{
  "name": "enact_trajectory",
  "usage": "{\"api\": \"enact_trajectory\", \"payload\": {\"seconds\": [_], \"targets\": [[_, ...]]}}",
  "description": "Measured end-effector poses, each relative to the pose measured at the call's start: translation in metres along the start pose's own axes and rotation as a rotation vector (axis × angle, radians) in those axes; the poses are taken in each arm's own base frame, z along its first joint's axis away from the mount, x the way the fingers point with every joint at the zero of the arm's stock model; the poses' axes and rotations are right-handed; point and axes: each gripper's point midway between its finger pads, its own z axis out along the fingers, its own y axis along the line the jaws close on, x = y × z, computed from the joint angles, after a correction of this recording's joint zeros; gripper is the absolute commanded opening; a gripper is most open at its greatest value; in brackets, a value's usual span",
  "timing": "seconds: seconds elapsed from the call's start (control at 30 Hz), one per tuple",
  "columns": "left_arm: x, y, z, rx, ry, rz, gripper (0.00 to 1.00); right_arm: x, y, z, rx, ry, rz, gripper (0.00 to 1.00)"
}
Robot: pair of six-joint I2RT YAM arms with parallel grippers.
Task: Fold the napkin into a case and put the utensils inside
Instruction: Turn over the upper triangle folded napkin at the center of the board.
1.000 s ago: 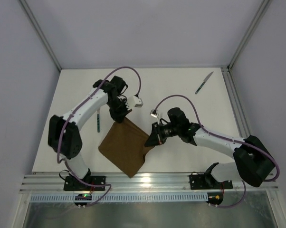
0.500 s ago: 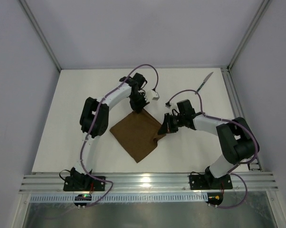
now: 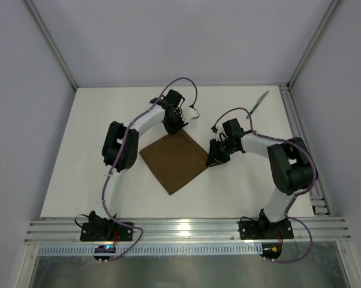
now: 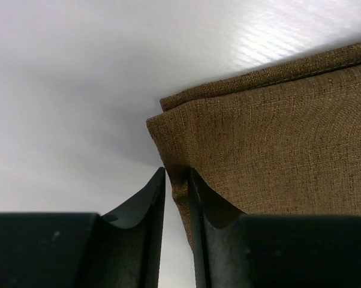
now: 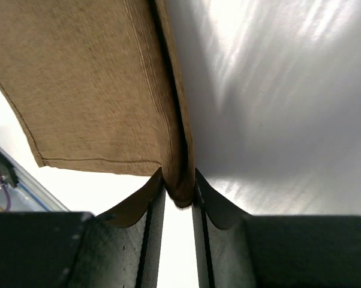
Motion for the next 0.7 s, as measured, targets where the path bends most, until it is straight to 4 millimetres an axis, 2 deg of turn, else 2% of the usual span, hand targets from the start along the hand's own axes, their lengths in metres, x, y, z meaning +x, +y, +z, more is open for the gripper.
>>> {"api": "enact_trajectory", "payload": {"seconds": [0.17,0.23,0.4,0.53,0.6,0.7], "targets": [[0.003,0.016,-0.001,-0.048,-0.008,-0.025,0.53,-0.003,-0.008,-0.005,0.052,0.008,-0.019,0.28],[0.002,0.019,-0.002,-0.060,-0.014,-0.038,0.61,-0.004,-0.009,-0.006,0.062,0.009,-0.024,0.23],[-0.001,0.018,-0.011,-0.059,-0.028,-0.078,0.63,-0.006,-0.014,-0.007,0.082,0.004,-0.021,0.20],[-0.001,0.016,-0.044,-0.049,-0.059,-0.162,0.63,-0.009,-0.018,-0.009,0.088,-0.005,-0.010,0.27],[0.013,0.015,-0.068,-0.049,-0.066,-0.232,0.63,-0.011,-0.019,-0.010,0.090,-0.011,-0.009,0.30],[0.051,0.018,-0.103,-0.082,-0.065,-0.345,0.63,-0.013,-0.020,-0.011,0.091,-0.017,-0.017,0.36]]}}
